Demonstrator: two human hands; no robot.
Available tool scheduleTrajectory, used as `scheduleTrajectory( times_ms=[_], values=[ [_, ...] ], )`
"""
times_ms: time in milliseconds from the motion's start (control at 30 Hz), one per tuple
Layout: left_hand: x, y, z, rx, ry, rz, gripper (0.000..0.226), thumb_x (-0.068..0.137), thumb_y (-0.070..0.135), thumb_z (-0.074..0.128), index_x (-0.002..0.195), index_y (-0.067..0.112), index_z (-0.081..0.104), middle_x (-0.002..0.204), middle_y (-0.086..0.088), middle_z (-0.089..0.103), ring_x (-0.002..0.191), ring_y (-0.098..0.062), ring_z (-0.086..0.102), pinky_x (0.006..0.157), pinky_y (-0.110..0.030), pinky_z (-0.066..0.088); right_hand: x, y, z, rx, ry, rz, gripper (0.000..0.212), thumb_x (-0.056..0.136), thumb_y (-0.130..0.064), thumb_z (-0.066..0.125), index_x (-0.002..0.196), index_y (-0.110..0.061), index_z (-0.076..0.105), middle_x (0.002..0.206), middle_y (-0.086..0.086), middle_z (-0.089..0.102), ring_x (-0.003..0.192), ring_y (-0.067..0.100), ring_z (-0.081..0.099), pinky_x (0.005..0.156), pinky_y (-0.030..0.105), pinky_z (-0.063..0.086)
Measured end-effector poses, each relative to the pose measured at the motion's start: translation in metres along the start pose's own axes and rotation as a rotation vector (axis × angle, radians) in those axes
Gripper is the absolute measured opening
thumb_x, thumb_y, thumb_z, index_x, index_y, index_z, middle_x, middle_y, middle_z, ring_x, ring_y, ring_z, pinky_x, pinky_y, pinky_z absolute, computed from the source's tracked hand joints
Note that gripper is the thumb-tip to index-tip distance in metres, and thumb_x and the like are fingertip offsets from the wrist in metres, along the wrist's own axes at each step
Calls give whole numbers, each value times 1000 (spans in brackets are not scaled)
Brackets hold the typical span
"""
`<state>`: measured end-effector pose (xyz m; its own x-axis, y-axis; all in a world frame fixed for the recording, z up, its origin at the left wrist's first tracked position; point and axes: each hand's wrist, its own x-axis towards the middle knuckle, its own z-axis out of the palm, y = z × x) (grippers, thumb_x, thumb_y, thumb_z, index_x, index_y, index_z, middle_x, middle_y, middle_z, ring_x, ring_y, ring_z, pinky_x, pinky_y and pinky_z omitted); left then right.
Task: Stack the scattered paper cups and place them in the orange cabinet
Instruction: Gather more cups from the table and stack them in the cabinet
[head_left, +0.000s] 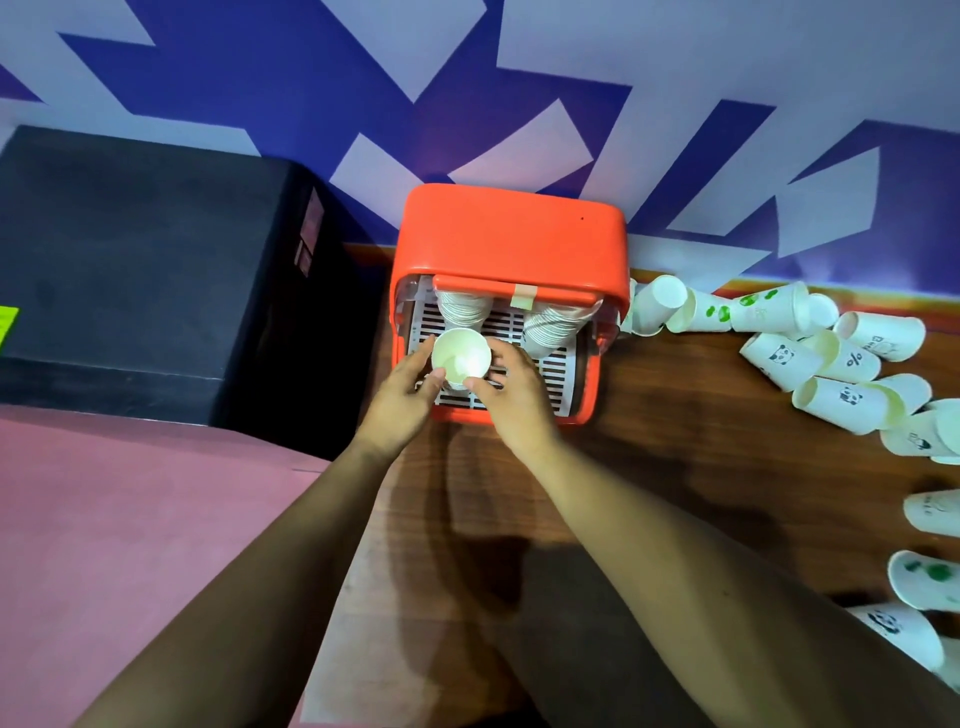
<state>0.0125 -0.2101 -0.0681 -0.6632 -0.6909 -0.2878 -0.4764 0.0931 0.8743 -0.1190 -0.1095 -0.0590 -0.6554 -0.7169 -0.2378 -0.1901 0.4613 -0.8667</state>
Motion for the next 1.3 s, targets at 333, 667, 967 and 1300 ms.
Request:
scheduleTrajectory(
  times_ms=[333,667,967,1300],
  values=[
    [-25,20,6,70,119,-47,45,96,32,57,140,20,52,138,-1,54,123,-12,55,108,-38,47,-23,-5,-30,-85,3,5,45,90,-25,67,132,-11,57,132,3,59,122,15,55,102,35,46],
    [-58,90,81,313,-116,259,23,94,16,64,115,10,61,110,-3,56,95,-19,62,79,-29,52,-51,46,-204,-511,10,38,35,89,-26,65,122,-11,64,121,4,63,110,22,61,96,36,49],
    [32,186,210,429,-151,269,43,92,18,63,131,4,53,129,-17,50,123,-33,50,107,-35,38,25,80,-309,-778,55,64,58,89,-29,60,139,-4,45,138,15,47,130,32,44,110,43,38],
    [139,181,262,554,-51,122,66,90,28,67,148,16,40,149,-12,41,136,-34,42,112,-42,38,102,123,-306,-903,-39,-129,65,84,-18,65,141,-7,38,147,11,41,133,31,41,108,39,38]
  ],
)
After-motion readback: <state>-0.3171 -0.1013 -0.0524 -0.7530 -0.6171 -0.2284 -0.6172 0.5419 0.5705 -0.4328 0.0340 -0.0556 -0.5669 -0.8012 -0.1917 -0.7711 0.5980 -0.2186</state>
